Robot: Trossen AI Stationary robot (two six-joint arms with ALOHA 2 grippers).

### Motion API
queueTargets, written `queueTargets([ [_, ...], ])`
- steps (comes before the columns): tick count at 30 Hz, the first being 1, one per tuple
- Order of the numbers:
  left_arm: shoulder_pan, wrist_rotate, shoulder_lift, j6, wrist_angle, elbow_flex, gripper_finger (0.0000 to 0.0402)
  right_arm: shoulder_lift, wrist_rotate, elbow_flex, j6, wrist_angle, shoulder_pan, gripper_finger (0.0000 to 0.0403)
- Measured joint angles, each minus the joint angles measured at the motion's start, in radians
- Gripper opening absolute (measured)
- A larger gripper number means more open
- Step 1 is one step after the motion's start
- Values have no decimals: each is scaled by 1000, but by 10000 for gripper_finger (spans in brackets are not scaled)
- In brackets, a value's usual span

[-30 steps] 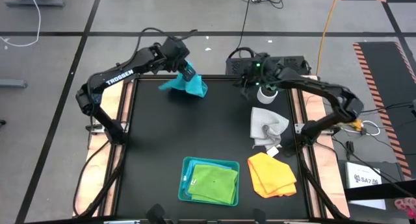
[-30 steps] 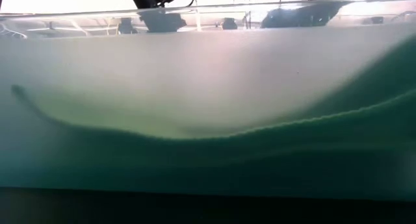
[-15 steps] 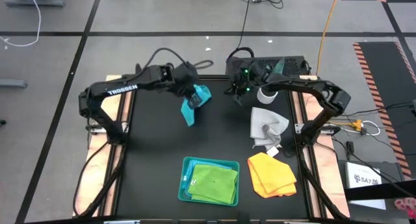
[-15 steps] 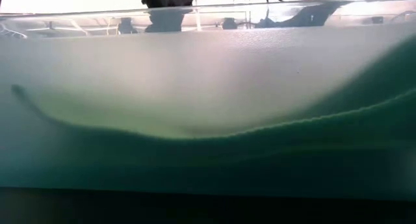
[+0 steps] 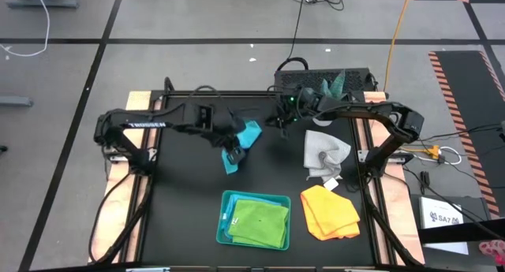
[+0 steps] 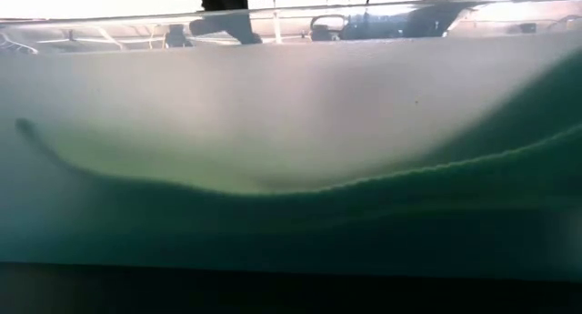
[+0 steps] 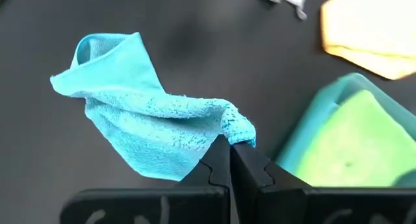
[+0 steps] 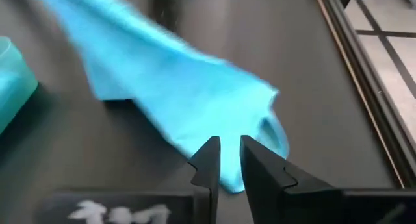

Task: Fold microfiber towels
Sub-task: Fold the blue microfiber cloth

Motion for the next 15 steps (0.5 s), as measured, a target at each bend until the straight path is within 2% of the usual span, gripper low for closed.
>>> queueTargets([
  [3, -44, 1, 0, -49, -3, 0, 1, 0, -6, 0, 22, 17, -1, 58],
  [9, -90, 12, 0, -73, -56, 0, 1, 9, -143, 0, 90, 51, 23, 59],
  [15, -96, 26, 0, -68, -102, 0, 1, 106, -192, 2, 169, 211, 102, 59],
])
